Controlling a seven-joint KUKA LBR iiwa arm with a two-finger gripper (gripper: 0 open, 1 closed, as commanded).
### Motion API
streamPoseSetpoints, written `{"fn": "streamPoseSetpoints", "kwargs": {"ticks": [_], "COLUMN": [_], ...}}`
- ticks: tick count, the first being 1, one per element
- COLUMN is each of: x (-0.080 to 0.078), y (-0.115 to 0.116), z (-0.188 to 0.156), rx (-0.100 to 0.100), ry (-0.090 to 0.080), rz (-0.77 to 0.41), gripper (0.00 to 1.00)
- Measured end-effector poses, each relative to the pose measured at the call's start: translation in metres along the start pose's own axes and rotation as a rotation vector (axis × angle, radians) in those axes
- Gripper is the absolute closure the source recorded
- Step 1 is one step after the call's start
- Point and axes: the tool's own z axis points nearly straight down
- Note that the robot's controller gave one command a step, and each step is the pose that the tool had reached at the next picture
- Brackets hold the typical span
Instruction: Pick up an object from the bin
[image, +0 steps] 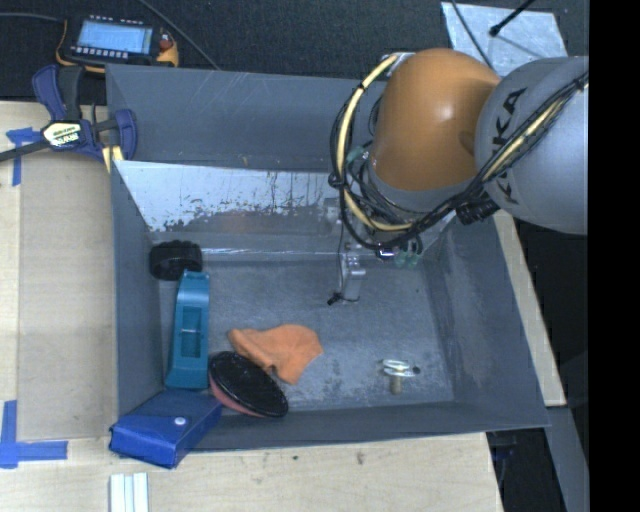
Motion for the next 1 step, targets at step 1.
{"fn": "streamPoseSetpoints", "kwargs": {"ticks": [1], "x": [-0.0014], "y": [-0.0004], "z": [-0.0051], "rx": [0.0], "ry": [-0.009], "rz": [0.001], "gripper": [0.0]}}
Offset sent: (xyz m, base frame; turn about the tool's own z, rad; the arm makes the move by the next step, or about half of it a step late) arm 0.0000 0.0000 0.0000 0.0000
